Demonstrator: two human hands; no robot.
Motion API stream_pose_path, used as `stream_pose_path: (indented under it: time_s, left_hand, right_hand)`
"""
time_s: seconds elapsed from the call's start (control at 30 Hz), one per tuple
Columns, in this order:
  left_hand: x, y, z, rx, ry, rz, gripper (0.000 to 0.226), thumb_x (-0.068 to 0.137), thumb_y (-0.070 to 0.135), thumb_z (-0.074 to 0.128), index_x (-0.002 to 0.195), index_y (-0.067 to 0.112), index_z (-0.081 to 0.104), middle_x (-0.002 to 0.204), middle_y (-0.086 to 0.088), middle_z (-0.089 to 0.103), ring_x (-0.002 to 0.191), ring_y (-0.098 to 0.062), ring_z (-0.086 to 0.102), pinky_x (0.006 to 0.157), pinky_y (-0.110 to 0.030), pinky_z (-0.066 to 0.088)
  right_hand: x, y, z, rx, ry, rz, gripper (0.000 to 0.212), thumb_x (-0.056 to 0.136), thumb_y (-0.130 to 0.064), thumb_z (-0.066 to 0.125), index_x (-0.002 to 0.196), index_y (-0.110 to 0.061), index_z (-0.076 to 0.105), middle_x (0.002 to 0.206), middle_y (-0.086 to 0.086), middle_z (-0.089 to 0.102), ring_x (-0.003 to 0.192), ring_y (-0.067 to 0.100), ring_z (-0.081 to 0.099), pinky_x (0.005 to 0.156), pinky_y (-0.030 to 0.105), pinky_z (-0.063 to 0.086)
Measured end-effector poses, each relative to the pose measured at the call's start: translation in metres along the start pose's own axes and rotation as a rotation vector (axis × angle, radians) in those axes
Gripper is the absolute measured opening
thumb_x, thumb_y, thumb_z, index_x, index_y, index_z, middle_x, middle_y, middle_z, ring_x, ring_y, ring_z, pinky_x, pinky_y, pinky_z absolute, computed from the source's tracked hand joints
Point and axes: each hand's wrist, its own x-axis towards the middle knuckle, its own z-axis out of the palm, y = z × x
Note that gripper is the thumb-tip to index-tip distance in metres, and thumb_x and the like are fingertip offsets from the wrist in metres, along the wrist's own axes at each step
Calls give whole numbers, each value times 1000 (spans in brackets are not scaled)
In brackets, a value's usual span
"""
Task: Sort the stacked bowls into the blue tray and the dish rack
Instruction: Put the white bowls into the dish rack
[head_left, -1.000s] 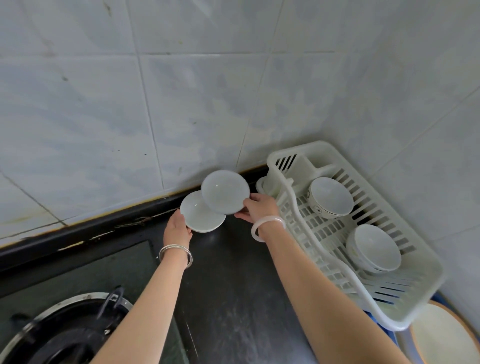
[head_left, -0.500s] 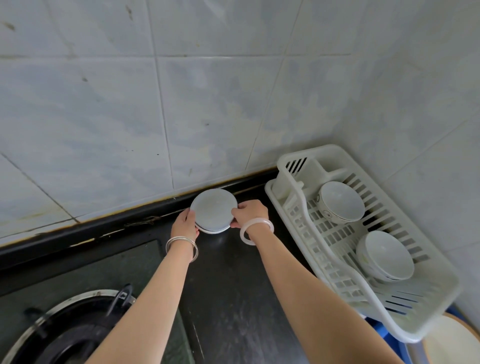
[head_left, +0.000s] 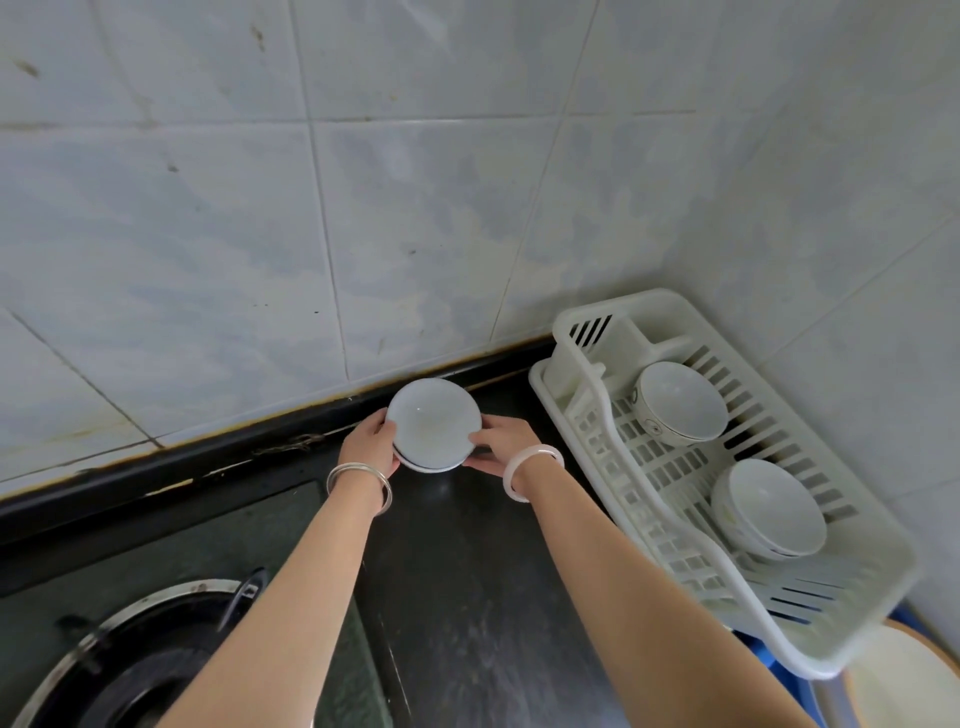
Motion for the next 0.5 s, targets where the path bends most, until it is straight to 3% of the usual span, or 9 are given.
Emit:
stream_pose_path:
  time_s: [0.17,0.3,0.37,0.43,0.5]
  left_hand:
    - [-29,13,16,104,-87,92,35,92,11,47,125,16,54,117,-6,56,109,-26,55,93,-41,50]
    - [-62,32,48,150,-212,190,31,91,11,47,120,17,58,106,-2,57,103,-24,56,90,-42,51]
    - [-77,40,68,163,-279,213,32,91,11,48,121,17,57,102,-1,57,102,-24,56,88,-41,51]
    - [-90,45,89,166,-354,201,33,90,10,49,122,16,56,103,-2,57,104,-26,57,90,-41,51]
    - [-101,46,113,167,-428,161,37,90,7,49,126,13,54,112,-8,58,109,-29,57,95,-45,49]
  right_hand:
    - [-29,-9,-26,57,53,-67,43,86,3,55,127,-10,54,122,14,60,101,31,63,86,41,56]
    - [-68,-30,-65,100,111,-133,41,85,1,58,124,-12,56,104,3,63,94,25,64,82,39,57]
    - [-86,-40,-88,116,156,-156,41,86,1,58,124,-11,55,108,7,63,95,28,65,82,39,57]
    - [-102,-47,-110,138,210,-171,40,86,3,57,125,-8,55,109,11,63,89,29,66,78,36,56]
    - [-116,-49,-132,168,249,-180,39,87,4,55,125,-7,55,96,9,64,81,26,66,79,35,54]
